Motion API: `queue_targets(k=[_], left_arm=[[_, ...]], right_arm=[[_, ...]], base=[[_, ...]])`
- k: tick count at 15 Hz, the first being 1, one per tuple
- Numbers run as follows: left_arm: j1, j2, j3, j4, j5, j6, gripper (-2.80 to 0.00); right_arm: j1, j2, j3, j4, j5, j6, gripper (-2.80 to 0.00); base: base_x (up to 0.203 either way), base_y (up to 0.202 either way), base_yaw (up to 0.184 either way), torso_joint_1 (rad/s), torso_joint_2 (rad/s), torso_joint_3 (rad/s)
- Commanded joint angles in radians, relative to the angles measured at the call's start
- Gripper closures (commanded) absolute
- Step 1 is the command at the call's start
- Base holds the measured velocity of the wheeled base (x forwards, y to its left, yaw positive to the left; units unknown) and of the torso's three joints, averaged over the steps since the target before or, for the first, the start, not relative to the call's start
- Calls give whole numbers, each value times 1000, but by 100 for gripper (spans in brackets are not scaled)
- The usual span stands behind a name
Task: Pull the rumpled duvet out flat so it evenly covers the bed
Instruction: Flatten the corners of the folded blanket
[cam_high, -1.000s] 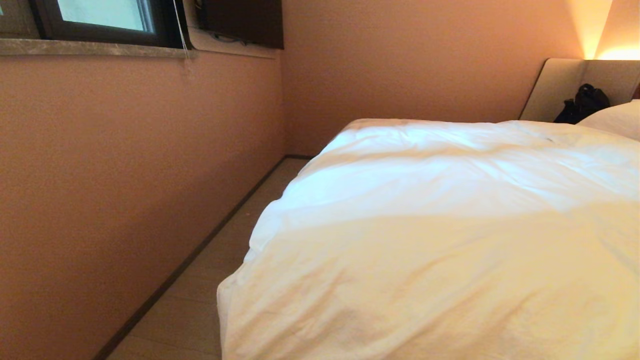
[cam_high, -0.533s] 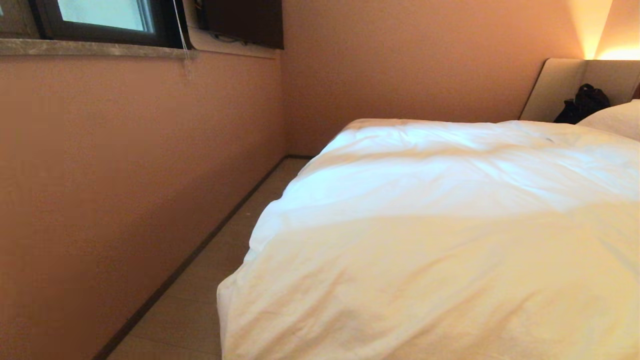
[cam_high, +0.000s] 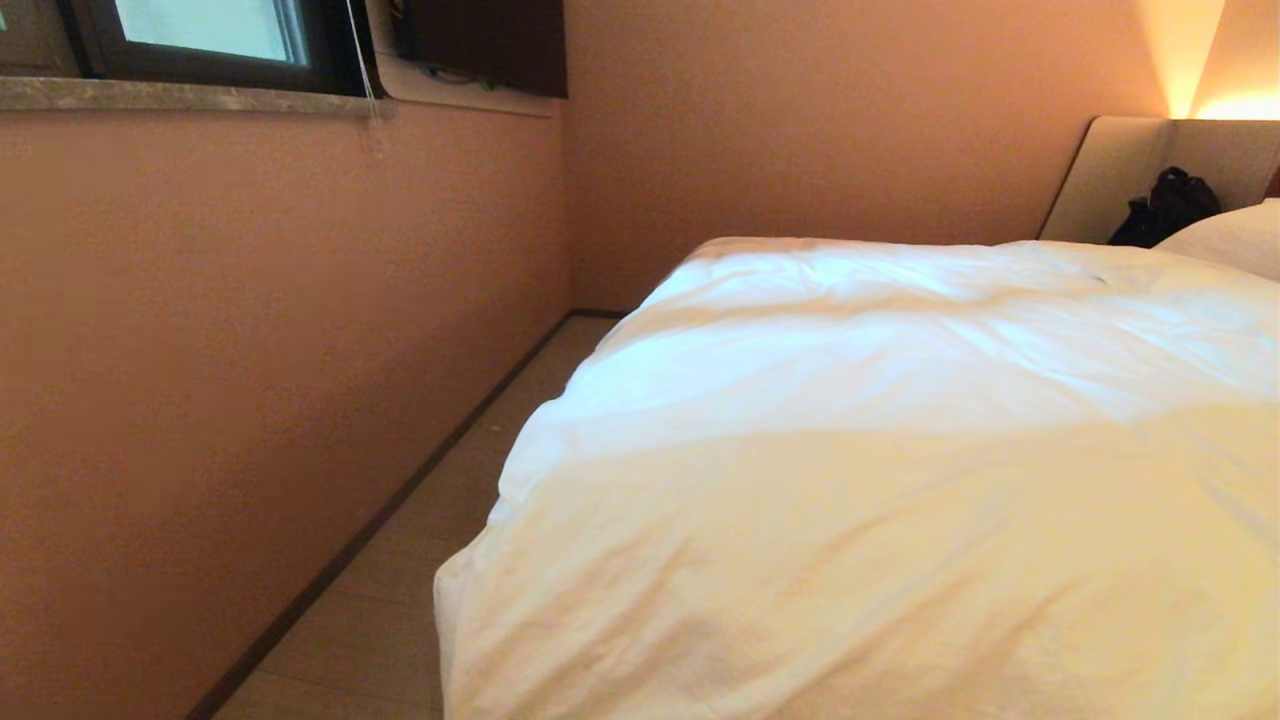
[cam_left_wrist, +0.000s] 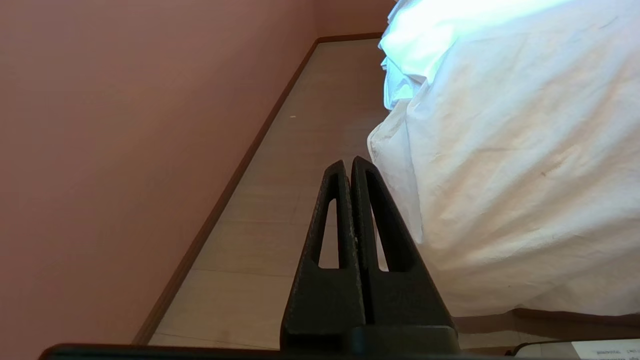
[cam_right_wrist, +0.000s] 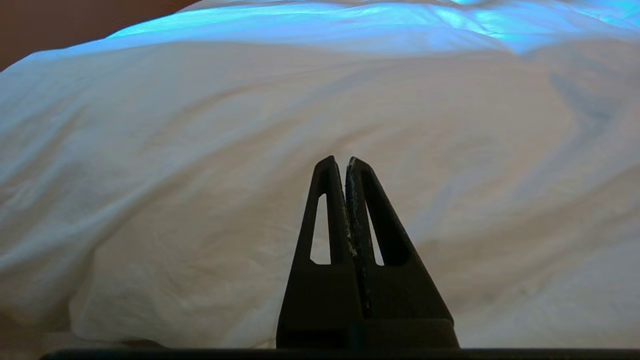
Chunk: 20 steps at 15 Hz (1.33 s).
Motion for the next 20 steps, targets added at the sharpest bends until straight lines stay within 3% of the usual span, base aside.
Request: queue_targets(k=[1, 10, 20], left_arm=[[0, 0, 2, -2, 0, -5, 0], [0, 0, 2, -2, 3, -9, 0], [0, 0, 2, -3, 3, -9, 0]], right_arm=[[0, 0, 0, 0, 1, 0, 0], [0, 0, 0, 0, 1, 0, 0], [0, 0, 0, 0, 1, 0, 0]], base=[[0, 0, 0, 0, 0, 0], [-180, 0, 0, 2, 2, 1], [0, 0, 0, 0, 0, 0]])
